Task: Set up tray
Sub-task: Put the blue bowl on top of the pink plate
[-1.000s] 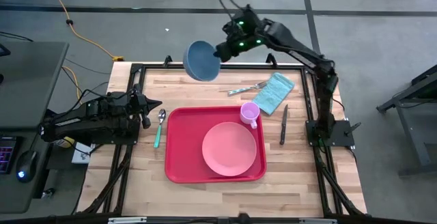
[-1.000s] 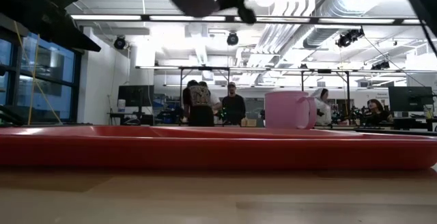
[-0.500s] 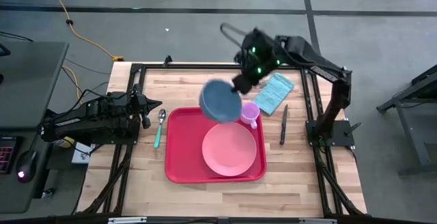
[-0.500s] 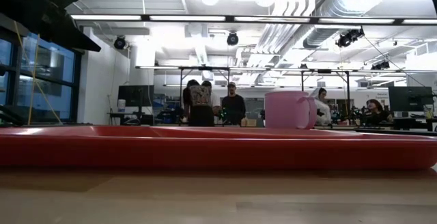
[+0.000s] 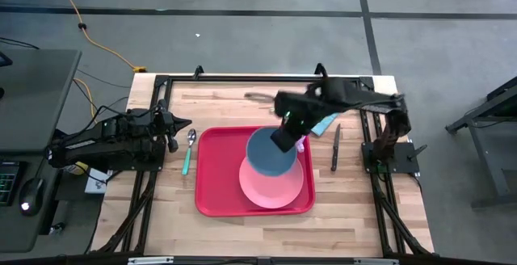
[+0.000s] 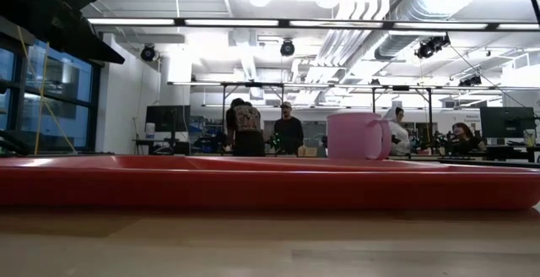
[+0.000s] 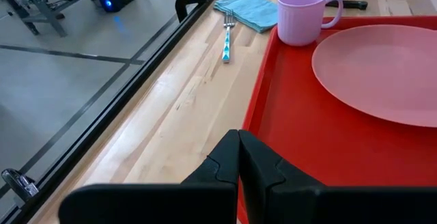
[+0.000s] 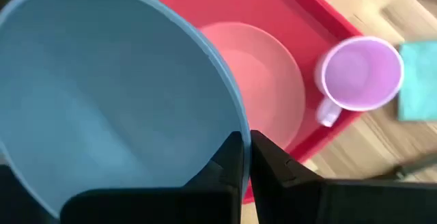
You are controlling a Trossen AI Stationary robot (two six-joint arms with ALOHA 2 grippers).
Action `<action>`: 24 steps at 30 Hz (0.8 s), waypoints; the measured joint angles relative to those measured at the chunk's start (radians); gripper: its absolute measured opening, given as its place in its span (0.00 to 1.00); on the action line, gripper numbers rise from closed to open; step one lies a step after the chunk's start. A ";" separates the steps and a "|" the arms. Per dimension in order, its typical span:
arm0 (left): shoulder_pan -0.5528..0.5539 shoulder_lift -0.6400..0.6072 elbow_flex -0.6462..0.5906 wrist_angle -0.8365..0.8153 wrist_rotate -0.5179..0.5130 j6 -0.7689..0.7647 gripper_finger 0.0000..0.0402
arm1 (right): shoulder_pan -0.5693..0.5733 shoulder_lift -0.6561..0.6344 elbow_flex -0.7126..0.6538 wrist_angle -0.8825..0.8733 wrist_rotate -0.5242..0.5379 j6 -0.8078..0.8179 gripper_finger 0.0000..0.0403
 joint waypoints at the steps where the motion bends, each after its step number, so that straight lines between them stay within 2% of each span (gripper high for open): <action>1: 0.000 0.000 0.000 0.000 0.000 0.000 0.10 | 0.012 0.017 0.000 -0.011 0.011 0.014 0.00; 5: 0.000 0.000 0.000 0.000 0.009 0.000 0.10 | 0.045 0.068 -0.026 0.010 0.038 0.052 0.00; 9: 0.000 0.000 0.000 0.000 0.018 -0.001 0.10 | 0.068 0.086 -0.144 0.030 0.045 0.131 0.00; 19: 0.000 0.000 0.000 0.000 0.018 0.004 0.10 | 0.125 0.083 -0.495 0.398 -0.038 0.253 0.00; 24: 0.000 0.000 0.000 0.000 0.017 0.005 0.10 | 0.127 0.082 -0.588 0.443 -0.025 0.283 0.00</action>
